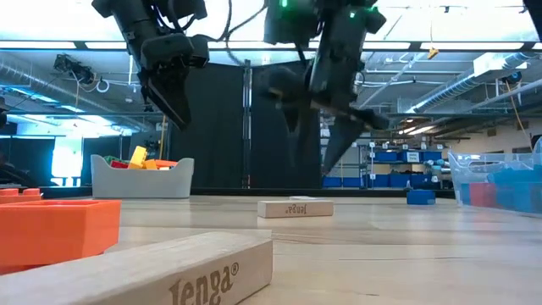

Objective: Sort blocks by size
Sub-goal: Put the brown block into the black bin

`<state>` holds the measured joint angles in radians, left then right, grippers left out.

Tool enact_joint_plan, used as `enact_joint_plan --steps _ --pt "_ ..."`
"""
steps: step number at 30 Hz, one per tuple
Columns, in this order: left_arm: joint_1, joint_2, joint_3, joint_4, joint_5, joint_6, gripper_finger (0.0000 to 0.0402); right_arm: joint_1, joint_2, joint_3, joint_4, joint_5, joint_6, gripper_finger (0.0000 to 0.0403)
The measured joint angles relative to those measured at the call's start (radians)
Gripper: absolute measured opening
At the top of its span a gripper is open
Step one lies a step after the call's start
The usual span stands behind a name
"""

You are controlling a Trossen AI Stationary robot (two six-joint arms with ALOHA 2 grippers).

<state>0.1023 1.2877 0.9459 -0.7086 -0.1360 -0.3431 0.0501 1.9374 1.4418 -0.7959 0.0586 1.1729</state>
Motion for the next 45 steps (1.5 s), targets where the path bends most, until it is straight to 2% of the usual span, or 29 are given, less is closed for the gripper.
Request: enact_joint_plan --steps 16,24,28,33,42,45 --pt "-0.007 0.001 0.000 0.010 0.000 0.024 0.0188 0.000 0.121 0.000 0.038 0.002 0.072 0.0243" --pt "-0.007 0.001 0.000 0.011 0.000 0.024 0.0188 0.000 0.137 -0.006 -0.051 0.017 0.062 0.0239" --pt "-0.007 0.001 0.000 0.021 0.000 0.024 0.0188 0.000 0.135 -0.007 -0.072 0.025 0.016 0.0208" --pt "-0.007 0.001 0.000 0.038 0.000 0.024 0.0188 0.001 0.135 -0.007 -0.074 0.044 -0.067 0.0123" --pt "-0.007 0.001 0.000 0.089 0.000 0.024 0.0188 0.019 0.111 -0.012 -0.114 0.065 -0.229 0.0119" --pt "-0.007 0.001 0.000 0.130 0.000 0.019 0.0188 0.041 0.055 -0.011 -0.182 0.136 -0.275 0.0119"
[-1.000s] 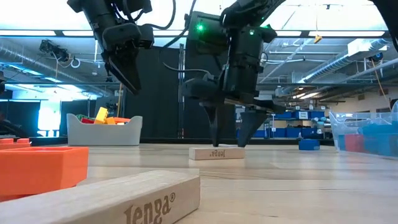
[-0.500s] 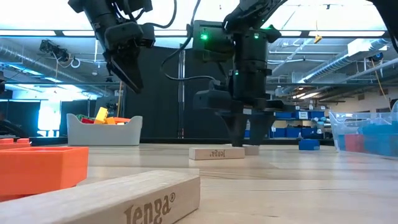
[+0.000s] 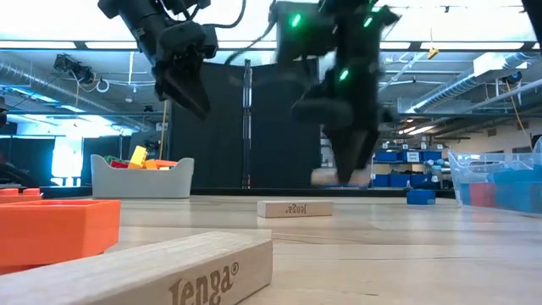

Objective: Sort blocks by size
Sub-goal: Put the brown block into the black bin

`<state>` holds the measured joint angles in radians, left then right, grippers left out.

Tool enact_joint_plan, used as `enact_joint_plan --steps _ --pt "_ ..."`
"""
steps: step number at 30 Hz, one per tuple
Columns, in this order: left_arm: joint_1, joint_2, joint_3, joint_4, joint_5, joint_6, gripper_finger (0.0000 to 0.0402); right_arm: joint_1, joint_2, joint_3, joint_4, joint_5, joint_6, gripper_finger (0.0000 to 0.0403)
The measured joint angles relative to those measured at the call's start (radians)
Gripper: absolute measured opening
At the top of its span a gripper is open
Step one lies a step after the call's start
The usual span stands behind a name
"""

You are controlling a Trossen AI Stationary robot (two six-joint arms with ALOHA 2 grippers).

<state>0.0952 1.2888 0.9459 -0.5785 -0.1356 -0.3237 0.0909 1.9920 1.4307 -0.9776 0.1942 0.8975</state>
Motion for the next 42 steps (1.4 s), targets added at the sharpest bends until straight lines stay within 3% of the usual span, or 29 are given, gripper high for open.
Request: enact_joint_plan --steps 10,15,20,25,29,33,38,42 --pt "0.000 0.000 0.000 0.301 0.000 -0.054 0.0188 0.104 -0.295 -0.033 -0.346 0.487 0.015 0.0119" --pt "-0.017 0.010 0.000 0.572 -0.051 -0.051 0.0188 0.139 -0.507 -0.184 -0.309 0.576 0.067 0.0119" --pt "-0.089 0.089 0.060 0.657 -0.215 -0.049 0.0188 0.159 -0.708 -0.380 -0.094 0.625 0.017 0.0119" --pt "-0.157 0.248 0.207 0.652 -0.343 -0.048 0.0188 0.155 -0.819 -0.550 0.351 0.610 -0.384 0.0119" --pt "-0.193 0.384 0.371 0.535 -0.452 -0.047 0.0188 0.151 -0.821 -0.614 0.640 0.592 -0.645 0.0119" --pt "-0.226 0.504 0.532 0.384 -0.597 -0.052 0.0188 0.143 -0.790 -0.614 0.735 0.597 -0.741 0.0119" --pt "-0.258 0.595 0.653 0.367 -0.765 -0.047 0.0188 0.148 -0.768 -0.614 0.767 0.665 -0.825 0.0119" --pt "-0.261 0.604 0.669 0.381 -0.797 -0.051 0.0188 0.153 -0.769 -0.614 0.769 0.715 -0.875 0.0119"
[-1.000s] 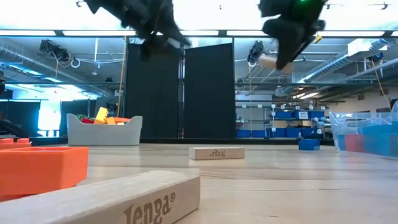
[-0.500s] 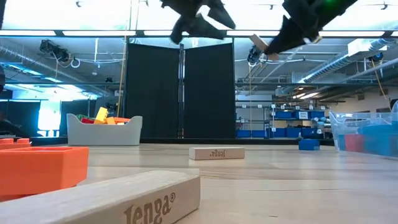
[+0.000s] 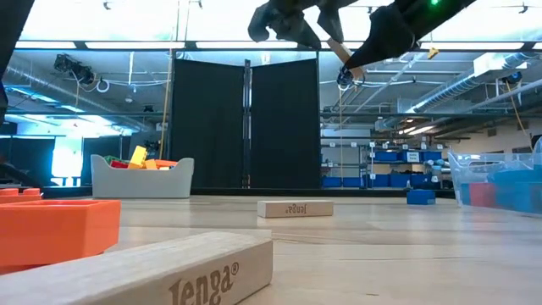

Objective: Sort blocks by size
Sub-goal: Put the brown block into the black bin

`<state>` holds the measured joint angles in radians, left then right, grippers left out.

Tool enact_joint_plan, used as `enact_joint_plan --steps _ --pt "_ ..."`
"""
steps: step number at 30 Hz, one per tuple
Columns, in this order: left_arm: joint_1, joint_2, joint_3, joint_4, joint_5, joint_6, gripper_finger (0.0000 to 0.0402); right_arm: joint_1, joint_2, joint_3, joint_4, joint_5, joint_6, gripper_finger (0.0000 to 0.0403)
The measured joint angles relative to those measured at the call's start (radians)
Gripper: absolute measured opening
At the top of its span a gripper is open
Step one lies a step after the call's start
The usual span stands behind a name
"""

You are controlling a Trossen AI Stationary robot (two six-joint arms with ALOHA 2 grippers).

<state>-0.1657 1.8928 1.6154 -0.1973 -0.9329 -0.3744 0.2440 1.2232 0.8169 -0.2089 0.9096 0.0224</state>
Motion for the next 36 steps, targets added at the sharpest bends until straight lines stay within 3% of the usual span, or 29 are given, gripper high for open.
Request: enact_joint_plan --steps 8,21,28,36 --pt "0.004 0.001 0.000 0.019 -0.063 0.000 0.0188 0.004 -0.008 0.000 0.009 0.110 -0.089 0.0119" --pt "0.005 0.001 -0.001 0.152 -0.079 0.161 0.0188 -0.014 -0.065 0.000 0.107 0.122 -0.246 0.0119" --pt "0.015 0.001 -0.002 0.224 0.006 0.185 0.0188 -0.013 -0.075 0.000 0.138 0.119 -0.269 0.0119" --pt "0.038 0.001 -0.002 0.304 0.021 0.141 0.0188 0.011 -0.075 0.000 0.158 0.118 -0.269 0.0119"
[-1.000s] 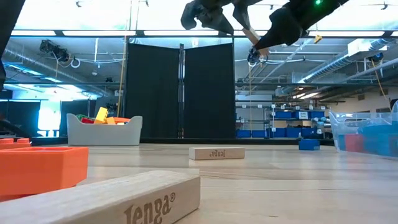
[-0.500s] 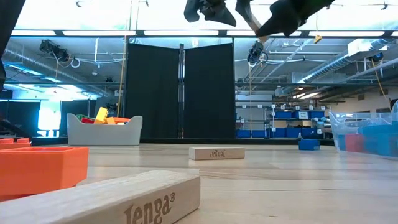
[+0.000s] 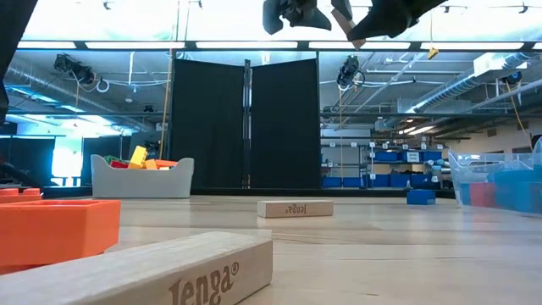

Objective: Sort blocks by size
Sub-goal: Put the brown block into the black bin

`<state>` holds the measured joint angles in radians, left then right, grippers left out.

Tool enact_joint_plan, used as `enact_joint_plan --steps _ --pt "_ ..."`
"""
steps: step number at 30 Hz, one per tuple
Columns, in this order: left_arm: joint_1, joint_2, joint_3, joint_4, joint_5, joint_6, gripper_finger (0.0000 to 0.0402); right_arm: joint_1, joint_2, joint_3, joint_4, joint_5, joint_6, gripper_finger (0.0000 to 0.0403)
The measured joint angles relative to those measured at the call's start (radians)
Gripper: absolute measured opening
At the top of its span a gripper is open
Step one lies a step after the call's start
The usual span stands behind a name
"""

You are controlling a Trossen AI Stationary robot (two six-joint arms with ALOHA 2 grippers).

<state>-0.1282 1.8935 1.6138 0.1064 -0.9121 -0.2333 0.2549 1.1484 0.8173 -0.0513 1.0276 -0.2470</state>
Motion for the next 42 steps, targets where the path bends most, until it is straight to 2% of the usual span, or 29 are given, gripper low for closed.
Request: enact_joint_plan --steps 5,9,13,16,20,23,34,37,42 --pt "0.011 0.000 0.000 -0.001 0.007 -0.106 0.0188 0.005 -0.007 0.000 0.009 0.000 0.000 0.0119" --pt "0.036 0.000 0.000 -0.012 0.110 -0.185 0.0183 0.006 -0.016 0.000 0.022 0.000 -0.011 0.0119" --pt "0.068 0.000 0.000 -0.020 0.226 -0.289 0.0149 0.005 -0.021 0.000 0.020 -0.035 -0.032 0.0119" --pt "0.085 -0.001 0.000 -0.021 0.287 -0.296 0.0109 0.005 -0.021 0.000 0.014 -0.039 -0.042 0.0119" --pt "0.090 -0.002 0.000 -0.023 0.299 -0.281 0.0063 0.002 -0.021 0.000 0.005 -0.038 -0.044 0.0119" --pt "0.090 -0.002 0.000 -0.024 0.300 -0.272 0.0062 0.002 -0.021 0.000 -0.008 -0.041 -0.039 0.0121" --pt "0.092 -0.019 0.000 -0.036 0.286 -0.263 0.0062 -0.021 -0.021 0.000 -0.033 -0.065 -0.035 0.0280" --pt "0.091 -0.049 0.000 -0.099 0.252 -0.268 0.0062 -0.021 -0.022 0.000 -0.075 -0.024 -0.022 0.0303" --pt "0.077 -0.118 0.000 -0.310 0.200 -0.337 0.0062 -0.020 -0.041 0.000 -0.236 0.042 0.152 0.0316"
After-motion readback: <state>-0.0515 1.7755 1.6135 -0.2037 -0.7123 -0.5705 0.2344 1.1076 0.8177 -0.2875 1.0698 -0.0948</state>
